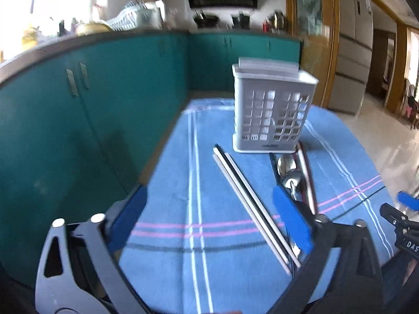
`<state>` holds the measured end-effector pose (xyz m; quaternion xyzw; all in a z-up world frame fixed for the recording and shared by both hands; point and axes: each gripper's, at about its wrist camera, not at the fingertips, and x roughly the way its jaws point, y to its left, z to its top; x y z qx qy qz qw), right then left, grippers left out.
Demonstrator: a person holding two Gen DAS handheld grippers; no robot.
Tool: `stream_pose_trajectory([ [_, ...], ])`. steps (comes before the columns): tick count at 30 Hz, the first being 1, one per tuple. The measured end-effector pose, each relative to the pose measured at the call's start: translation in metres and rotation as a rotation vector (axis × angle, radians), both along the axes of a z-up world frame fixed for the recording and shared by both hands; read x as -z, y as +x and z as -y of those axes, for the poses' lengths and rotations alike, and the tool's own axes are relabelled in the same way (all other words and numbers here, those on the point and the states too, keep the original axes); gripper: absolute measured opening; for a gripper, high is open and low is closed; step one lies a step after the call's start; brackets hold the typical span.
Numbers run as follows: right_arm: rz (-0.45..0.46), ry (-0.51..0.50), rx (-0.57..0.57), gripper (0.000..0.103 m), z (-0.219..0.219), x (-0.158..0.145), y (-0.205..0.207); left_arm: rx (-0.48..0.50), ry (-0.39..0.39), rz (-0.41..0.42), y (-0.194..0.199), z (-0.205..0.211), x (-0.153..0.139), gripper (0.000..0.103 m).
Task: Organize utensils
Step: 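Lower the left tool to a white chopstick while the right tool approaches a red chopstick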
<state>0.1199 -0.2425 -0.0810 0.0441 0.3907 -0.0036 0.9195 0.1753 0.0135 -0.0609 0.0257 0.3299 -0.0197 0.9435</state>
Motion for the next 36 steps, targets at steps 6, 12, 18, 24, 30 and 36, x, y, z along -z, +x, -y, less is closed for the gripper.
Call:
stream_pose_trajectory([
  [6,-0.095,0.034,-0.061,0.047,-0.022,0.015,0.083,0.011,0.032,-0.16,0.089,0.005,0.031,0.056],
  [12,-0.16,-0.01,-0.111,0.047,-0.048,0.029,0.153,-0.003,-0.031,-0.24,0.136,-0.003,0.058,0.056],
  [18,-0.203,0.0,-0.122,0.047,-0.054,0.044,0.186,-0.008,-0.072,-0.275,0.161,-0.011,0.072,0.063],
  [24,-0.201,0.021,-0.137,0.039,-0.046,0.043,0.207,-0.007,-0.099,-0.289,0.181,-0.008,0.075,0.066],
  [30,-0.208,0.005,-0.183,0.02,-0.04,0.04,0.212,0.046,-0.052,-0.272,0.187,0.01,0.081,0.039],
  [36,-0.217,0.021,-0.188,0.017,-0.027,0.044,0.191,0.12,-0.045,-0.266,0.171,0.021,0.08,0.027],
])
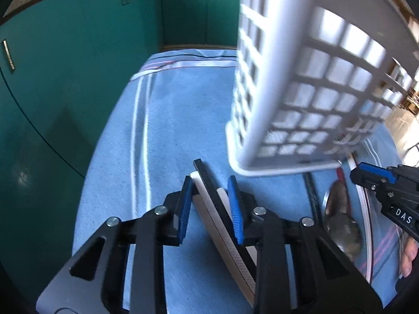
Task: Organize utensils
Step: 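Lower the left tool to a white chopstick while the right tool approaches a red chopstick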
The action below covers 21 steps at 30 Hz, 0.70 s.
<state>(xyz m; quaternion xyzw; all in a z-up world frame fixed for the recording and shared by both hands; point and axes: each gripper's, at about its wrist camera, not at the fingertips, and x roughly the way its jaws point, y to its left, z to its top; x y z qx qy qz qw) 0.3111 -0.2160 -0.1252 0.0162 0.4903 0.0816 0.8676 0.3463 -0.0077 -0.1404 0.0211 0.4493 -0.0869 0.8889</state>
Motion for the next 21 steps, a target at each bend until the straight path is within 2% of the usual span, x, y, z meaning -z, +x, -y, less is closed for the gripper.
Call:
stream_pose_trajectory([
  [4,-0.033,0.03,-0.016,0.016,0.006,-0.002,-0.02,0.072,-0.06,-0.038,-0.013,0.003,-0.003,0.023],
  [6,-0.027,0.033,-0.01,0.016,0.013,-0.004,-0.028,0.094,-0.053,-0.017,-0.019,0.005,-0.008,0.02],
  [11,0.011,0.093,0.011,0.016,0.024,-0.023,-0.049,0.095,-0.078,0.012,-0.027,-0.001,-0.016,0.02],
  [12,0.023,0.072,0.016,0.016,0.024,-0.027,-0.051,0.089,-0.075,0.02,-0.027,-0.002,-0.018,0.02],
  [15,0.027,-0.027,0.044,0.018,0.02,-0.028,-0.051,0.06,-0.056,0.024,-0.03,-0.004,-0.018,0.035],
  [19,-0.013,-0.055,0.034,0.018,0.017,-0.01,-0.042,0.051,-0.04,-0.001,-0.022,-0.005,-0.008,0.035],
  [21,0.004,-0.081,0.032,0.018,0.013,-0.009,-0.037,0.056,-0.024,-0.016,-0.02,-0.004,-0.003,0.036],
])
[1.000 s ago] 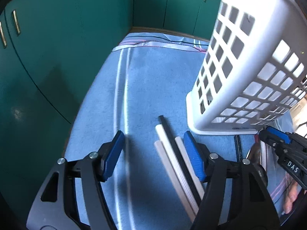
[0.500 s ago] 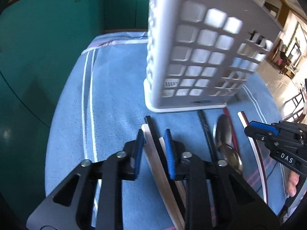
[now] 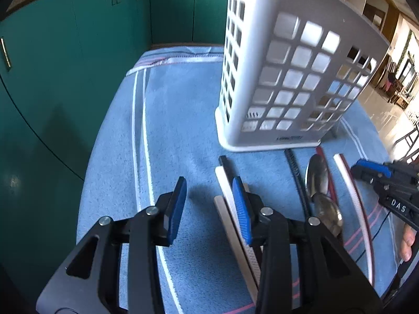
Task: Organize utensils
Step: 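Lower the left tool to a white chopstick while the right tool approaches a red chopstick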
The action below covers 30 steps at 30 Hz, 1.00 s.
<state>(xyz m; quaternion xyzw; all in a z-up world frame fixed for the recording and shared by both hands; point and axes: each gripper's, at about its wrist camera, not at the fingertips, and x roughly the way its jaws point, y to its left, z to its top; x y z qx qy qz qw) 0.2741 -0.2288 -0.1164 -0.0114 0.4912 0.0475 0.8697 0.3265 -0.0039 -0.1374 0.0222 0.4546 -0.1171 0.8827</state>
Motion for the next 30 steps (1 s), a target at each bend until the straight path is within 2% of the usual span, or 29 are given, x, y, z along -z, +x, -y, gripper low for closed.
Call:
stream_pose_trajectory([
  [7,-0.022,-0.04,-0.014,0.024,-0.016,0.012,0.008,-0.003,0.033,-0.008,-0.003,0.002,0.0,0.041],
  [13,-0.017,0.006,0.028,0.025,0.005,0.013,0.006,-0.026,0.014,-0.001,-0.006,-0.011,-0.005,0.042],
  [16,-0.019,-0.002,0.049,0.025,0.015,0.013,0.007,-0.078,0.049,0.002,-0.005,-0.023,-0.004,0.042],
  [19,-0.023,0.037,0.056,0.025,0.026,0.011,0.007,-0.092,0.017,-0.01,-0.001,-0.032,-0.003,0.041],
  [25,-0.018,0.036,0.076,0.025,0.043,0.012,0.01,-0.038,0.024,-0.009,-0.006,-0.018,-0.004,0.041],
  [30,-0.027,-0.002,0.068,0.025,0.028,0.017,0.014,-0.019,0.035,-0.001,-0.009,-0.009,-0.004,0.042],
])
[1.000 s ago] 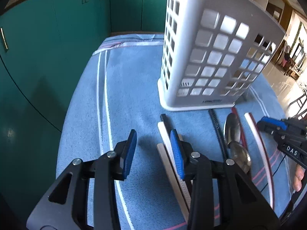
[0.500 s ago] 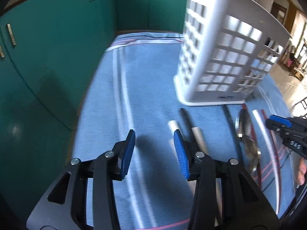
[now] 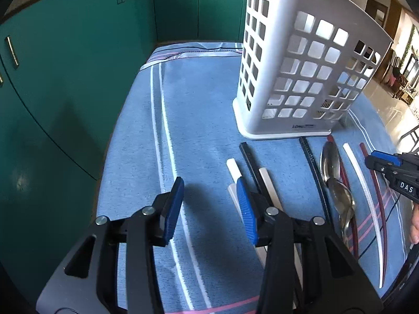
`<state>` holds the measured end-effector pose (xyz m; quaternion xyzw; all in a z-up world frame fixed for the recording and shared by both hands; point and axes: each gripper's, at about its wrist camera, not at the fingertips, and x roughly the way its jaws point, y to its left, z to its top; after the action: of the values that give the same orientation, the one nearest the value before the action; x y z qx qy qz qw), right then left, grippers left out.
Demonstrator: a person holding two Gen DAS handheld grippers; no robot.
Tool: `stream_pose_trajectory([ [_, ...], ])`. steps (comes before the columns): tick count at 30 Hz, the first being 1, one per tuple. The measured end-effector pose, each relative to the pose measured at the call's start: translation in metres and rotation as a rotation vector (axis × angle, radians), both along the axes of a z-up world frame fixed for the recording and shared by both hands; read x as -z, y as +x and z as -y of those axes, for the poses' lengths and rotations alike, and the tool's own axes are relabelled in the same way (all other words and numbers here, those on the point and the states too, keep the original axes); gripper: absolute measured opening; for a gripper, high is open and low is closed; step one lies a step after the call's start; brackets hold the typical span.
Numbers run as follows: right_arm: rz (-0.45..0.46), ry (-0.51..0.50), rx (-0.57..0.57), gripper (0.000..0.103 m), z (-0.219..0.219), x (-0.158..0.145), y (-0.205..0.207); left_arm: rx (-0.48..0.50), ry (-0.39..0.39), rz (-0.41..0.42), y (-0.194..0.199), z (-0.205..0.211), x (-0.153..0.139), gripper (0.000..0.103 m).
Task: Organize utensils
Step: 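Lower the left tool to a white chopstick while the right tool approaches a red chopstick, then close the left tool on the white chopstick while the right tool grasps the red chopstick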
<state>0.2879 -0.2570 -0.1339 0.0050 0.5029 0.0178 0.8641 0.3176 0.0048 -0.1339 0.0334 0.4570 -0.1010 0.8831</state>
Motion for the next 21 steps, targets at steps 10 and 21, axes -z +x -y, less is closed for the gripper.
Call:
stream_pose_trajectory([
  [10,0.021,-0.014,-0.01,0.026,-0.011,0.002,-0.004,0.055,0.001,-0.014,-0.011,0.004,0.0,0.042],
  [21,0.028,-0.031,-0.007,0.026,-0.017,0.0,-0.014,-0.023,0.034,-0.013,-0.017,-0.004,-0.003,0.041],
])
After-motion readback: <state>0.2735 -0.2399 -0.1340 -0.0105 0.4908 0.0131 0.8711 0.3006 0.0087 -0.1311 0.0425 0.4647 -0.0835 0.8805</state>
